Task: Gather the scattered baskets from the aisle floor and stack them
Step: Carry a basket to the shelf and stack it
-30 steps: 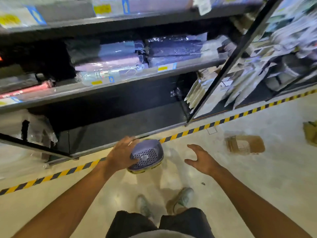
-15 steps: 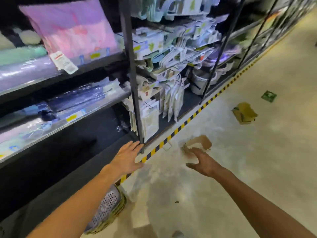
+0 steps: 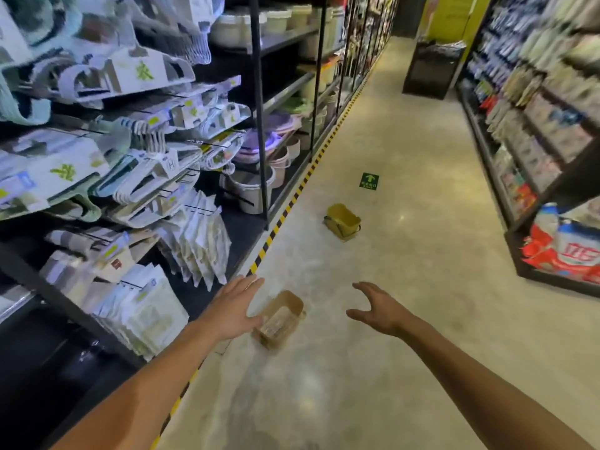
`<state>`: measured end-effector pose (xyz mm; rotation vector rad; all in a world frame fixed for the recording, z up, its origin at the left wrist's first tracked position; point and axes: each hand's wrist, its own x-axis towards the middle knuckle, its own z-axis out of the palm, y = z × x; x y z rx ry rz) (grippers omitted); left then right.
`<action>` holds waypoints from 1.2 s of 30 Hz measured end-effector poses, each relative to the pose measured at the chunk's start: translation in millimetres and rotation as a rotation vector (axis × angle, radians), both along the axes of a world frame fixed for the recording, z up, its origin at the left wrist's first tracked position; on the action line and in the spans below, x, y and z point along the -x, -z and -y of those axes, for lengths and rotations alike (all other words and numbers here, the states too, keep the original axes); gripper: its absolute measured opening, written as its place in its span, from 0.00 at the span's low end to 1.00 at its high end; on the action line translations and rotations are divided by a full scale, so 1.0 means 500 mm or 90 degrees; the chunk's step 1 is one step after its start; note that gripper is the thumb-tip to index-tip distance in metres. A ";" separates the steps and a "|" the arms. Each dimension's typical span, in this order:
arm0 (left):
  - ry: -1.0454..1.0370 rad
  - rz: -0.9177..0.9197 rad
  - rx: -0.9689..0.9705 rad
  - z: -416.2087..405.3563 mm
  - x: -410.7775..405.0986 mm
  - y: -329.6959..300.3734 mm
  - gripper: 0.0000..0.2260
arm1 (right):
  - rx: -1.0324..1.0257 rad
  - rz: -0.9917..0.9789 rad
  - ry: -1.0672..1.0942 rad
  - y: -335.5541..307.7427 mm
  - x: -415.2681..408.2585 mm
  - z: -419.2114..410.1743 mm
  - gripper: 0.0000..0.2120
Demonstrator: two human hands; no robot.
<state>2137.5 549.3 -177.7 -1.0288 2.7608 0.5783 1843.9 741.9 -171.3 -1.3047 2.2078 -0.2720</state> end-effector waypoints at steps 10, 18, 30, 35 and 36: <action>0.107 -0.007 0.013 0.284 0.348 0.011 0.39 | 0.023 0.009 0.106 -0.016 0.262 0.173 0.38; 0.188 0.017 0.011 0.490 0.632 -0.014 0.39 | 0.038 0.013 0.167 -0.026 0.462 0.343 0.38; 0.191 0.089 -0.005 0.720 1.095 0.060 0.38 | 0.050 0.078 0.212 0.095 0.922 0.537 0.39; 0.143 0.098 -0.010 0.813 1.238 0.039 0.38 | 0.029 0.112 0.187 0.108 1.099 0.640 0.40; 0.136 0.102 -0.014 0.834 1.261 0.036 0.38 | 0.019 0.114 0.183 0.111 1.134 0.663 0.40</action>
